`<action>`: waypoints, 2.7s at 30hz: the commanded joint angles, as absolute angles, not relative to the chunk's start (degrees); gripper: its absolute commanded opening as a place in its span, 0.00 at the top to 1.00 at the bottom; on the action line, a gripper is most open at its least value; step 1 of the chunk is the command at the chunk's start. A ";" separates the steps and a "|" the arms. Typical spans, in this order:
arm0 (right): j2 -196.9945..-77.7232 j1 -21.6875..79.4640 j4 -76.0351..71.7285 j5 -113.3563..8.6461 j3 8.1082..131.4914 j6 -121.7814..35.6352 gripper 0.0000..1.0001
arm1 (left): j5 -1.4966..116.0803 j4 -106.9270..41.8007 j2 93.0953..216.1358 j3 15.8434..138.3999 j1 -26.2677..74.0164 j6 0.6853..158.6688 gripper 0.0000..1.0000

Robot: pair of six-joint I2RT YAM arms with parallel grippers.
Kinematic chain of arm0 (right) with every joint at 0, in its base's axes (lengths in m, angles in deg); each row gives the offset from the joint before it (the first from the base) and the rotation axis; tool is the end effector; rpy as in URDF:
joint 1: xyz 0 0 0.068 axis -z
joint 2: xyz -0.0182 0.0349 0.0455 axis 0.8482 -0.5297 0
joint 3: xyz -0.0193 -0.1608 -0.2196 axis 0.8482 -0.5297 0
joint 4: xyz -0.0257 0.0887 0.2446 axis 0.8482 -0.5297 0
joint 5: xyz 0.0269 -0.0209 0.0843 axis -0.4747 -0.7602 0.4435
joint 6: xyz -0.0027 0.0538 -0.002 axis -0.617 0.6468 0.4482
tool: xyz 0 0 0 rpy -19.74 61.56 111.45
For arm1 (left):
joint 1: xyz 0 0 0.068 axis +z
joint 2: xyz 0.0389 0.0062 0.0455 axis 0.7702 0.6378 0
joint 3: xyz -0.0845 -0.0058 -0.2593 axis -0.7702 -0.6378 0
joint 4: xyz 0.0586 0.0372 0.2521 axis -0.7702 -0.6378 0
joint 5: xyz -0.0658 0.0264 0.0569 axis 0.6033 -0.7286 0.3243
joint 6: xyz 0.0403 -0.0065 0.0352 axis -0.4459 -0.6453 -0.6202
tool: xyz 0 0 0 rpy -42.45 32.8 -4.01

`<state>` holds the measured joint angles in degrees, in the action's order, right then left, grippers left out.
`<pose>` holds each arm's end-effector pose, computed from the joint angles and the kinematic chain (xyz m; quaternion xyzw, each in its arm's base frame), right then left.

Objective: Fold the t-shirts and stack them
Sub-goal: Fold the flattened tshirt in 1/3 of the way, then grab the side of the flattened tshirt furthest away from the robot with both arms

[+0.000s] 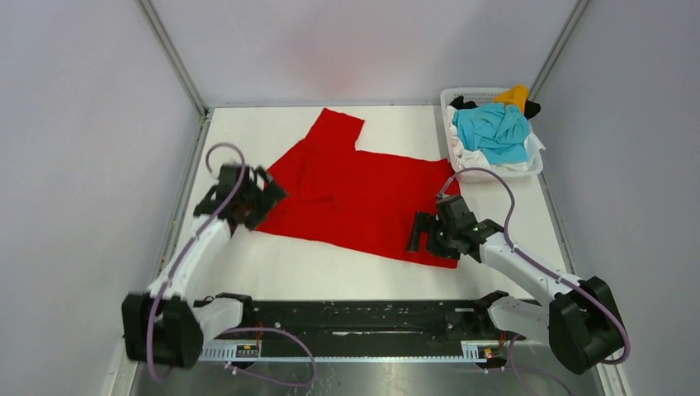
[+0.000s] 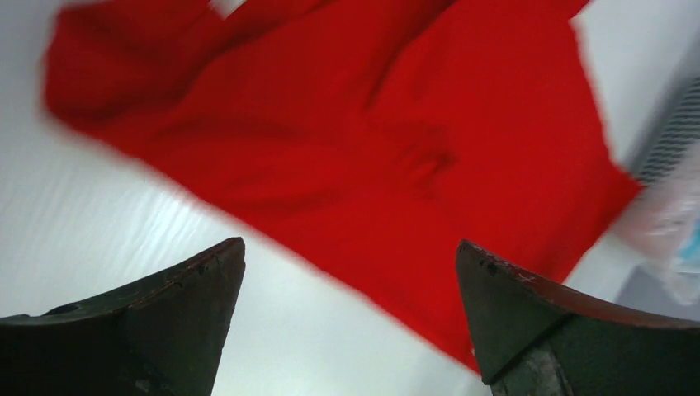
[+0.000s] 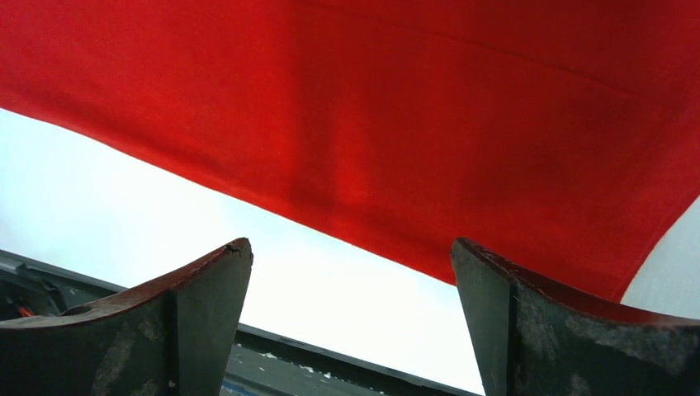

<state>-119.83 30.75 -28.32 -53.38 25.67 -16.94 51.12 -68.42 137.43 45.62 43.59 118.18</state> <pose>0.1746 0.0946 0.1772 0.0322 0.9612 0.1827 0.2043 0.1997 -0.0249 0.2357 -0.3424 0.8790 -0.1728 0.2831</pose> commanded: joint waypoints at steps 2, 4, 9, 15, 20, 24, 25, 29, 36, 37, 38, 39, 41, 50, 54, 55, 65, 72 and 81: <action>-120.29 30.24 -27.31 -53.63 30.18 -17.11 0.00 | 58.80 -52.95 158.45 61.18 43.52 116.22 0.01; -119.90 30.24 -27.01 -53.33 30.58 -16.50 0.01 | 60.10 -50.91 166.68 65.42 43.43 116.40 0.01; -115.81 30.26 -27.51 -55.65 31.24 -15.93 0.01 | 54.66 -52.82 178.48 68.97 43.52 115.31 0.01; -112.08 30.24 -28.64 -58.24 31.94 -16.51 0.01 | 50.55 -55.31 174.78 59.24 43.56 113.36 0.01; -111.32 30.24 -28.52 -58.21 32.48 -17.35 0.00 | 46.83 -60.52 163.76 48.80 43.78 113.19 0.01; -111.60 30.25 -28.12 -58.97 32.85 -18.34 0.00 | 47.27 -63.94 156.53 39.33 43.70 114.66 0.01; -111.73 30.24 -28.12 -58.96 32.85 -18.61 0.01 | 47.42 -64.87 154.46 37.85 43.70 114.91 0.01; -111.89 30.24 -27.84 -58.22 33.25 -19.29 0.00 | 47.12 -68.85 144.57 34.95 43.69 116.61 0.01; -112.08 30.25 -27.04 -58.07 32.66 -19.43 0.01 | 49.45 -70.34 139.31 41.30 43.21 115.40 0.01; -112.20 30.24 -26.97 -58.26 32.66 -19.52 0.01 | 50.23 -70.28 140.42 42.49 42.74 115.23 0.01; -112.27 30.24 -26.96 -58.59 32.65 -19.54 0.00 | 50.08 -70.23 141.66 43.54 42.11 115.28 0.01; -112.34 30.24 -26.96 -58.83 32.64 -19.51 0.00 | 49.95 -69.95 142.90 44.34 41.44 115.36 0.01; -112.43 30.25 -27.01 -59.62 32.78 -19.48 0.01 | 49.59 -69.01 145.89 45.47 40.08 115.63 0.03; -112.83 30.24 -27.93 -62.31 33.29 -19.20 0.00 | 49.29 -67.01 158.28 48.89 36.88 115.29 0.44; -113.10 30.24 -28.18 -62.79 32.88 -19.22 0.00 | 49.27 -64.80 159.52 47.75 36.60 116.05 0.57; -113.20 30.25 -28.13 -62.65 32.78 -19.21 0.01 | 49.25 -64.42 159.95 47.61 36.58 116.38 0.60; -112.88 30.24 -28.53 -63.71 32.26 -19.13 0.01 | 49.29 -64.67 161.88 50.30 36.33 116.35 0.93; -112.62 30.24 -28.96 -64.46 31.98 -19.23 0.00 | 49.29 -64.61 162.75 54.54 35.72 115.32 1.00; -112.35 30.24 -29.70 -66.61 32.26 -19.90 0.00 | 49.46 -63.59 170.75 65.44 34.87 112.47 1.00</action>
